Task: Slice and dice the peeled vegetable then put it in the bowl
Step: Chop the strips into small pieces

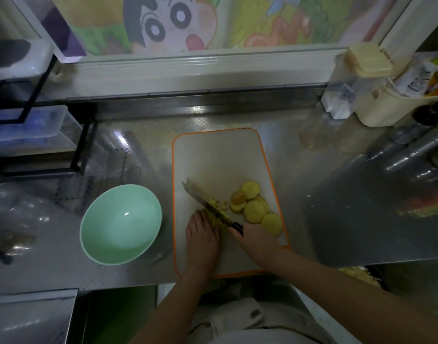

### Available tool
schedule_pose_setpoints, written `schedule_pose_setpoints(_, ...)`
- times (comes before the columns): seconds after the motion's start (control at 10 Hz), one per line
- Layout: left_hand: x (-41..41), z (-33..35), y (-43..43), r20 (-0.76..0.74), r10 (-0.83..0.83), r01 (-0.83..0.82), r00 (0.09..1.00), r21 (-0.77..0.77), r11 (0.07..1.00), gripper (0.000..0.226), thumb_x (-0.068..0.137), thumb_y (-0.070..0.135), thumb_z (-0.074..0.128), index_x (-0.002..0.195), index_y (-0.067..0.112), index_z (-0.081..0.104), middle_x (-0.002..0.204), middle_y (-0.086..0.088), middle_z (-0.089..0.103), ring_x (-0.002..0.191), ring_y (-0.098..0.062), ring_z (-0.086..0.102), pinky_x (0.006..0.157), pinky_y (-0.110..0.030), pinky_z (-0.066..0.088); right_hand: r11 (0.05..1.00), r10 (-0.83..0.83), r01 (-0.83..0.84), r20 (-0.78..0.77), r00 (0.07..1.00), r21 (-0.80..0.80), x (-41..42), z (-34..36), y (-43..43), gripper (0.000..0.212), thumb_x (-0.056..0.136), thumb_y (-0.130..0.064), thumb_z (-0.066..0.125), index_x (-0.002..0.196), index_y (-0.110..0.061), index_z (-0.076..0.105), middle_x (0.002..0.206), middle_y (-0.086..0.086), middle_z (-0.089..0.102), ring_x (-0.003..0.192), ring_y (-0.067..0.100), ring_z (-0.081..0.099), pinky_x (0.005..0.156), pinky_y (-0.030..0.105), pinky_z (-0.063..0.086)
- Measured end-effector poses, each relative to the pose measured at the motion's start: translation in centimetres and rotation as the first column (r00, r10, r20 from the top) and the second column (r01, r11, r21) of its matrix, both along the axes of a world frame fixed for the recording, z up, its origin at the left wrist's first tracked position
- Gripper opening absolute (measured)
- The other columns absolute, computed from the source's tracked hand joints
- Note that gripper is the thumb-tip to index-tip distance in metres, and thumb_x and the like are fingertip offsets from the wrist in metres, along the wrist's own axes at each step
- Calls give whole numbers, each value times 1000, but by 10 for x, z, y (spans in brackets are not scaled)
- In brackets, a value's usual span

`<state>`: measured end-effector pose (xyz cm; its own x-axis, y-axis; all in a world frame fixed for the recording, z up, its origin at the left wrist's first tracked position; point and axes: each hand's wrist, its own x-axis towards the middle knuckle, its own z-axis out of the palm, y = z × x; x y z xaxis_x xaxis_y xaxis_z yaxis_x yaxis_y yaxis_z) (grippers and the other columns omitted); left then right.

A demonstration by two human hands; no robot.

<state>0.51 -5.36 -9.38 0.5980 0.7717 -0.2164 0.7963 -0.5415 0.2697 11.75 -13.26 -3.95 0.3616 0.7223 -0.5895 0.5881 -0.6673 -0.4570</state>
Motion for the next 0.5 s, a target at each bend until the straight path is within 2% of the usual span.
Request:
schedule_pose_setpoints(0.1,-1,-2,-1,5,0,0,1000,45,999,46,80,24,49,112,-8,59,104,-23,62,91,-35,63,77,-40,54,999,-24,26,-69,997,36,7,5,0,35,99,-45,33,92,-14,48,87,10,56,93,30,59,81,33,45)
schedule_pose_setpoints(0.2,-3,-3,-1,-22,-15,16,1000,41,999,47,81,26,43,112,-7,59,103,-22,62,91,-34,63,77,-39,54,995,-5,14,-83,997,103,9,3,9,42,101,-37,36,94,-2,57,91,19,63,84,34,60,65,38,39)
schedule_pose_setpoints(0.3,-3,-4,-2,46,-3,1,999,48,999,48,78,19,64,117,-8,56,108,-23,61,96,-36,62,81,-41,52,993,-6,19,-109,994,120,7,0,16,42,101,-34,38,99,2,61,91,22,64,83,37,60,58,34,30)
schedule_pose_setpoints(0.4,-4,-8,-1,72,29,-33,997,53,998,54,79,17,68,124,-6,51,116,-24,58,105,-37,58,90,-41,48,992,-14,26,-97,995,121,11,4,14,40,100,-41,35,92,-10,59,94,17,63,85,29,58,69,33,41)
schedule_pose_setpoints(0.5,-3,-3,-4,46,39,-41,998,42,998,57,97,27,40,144,0,22,146,-18,30,134,-30,29,112,-35,21,993,-13,22,-77,997,119,11,9,16,37,99,-44,34,67,-27,38,83,8,55,79,19,49,77,37,43)
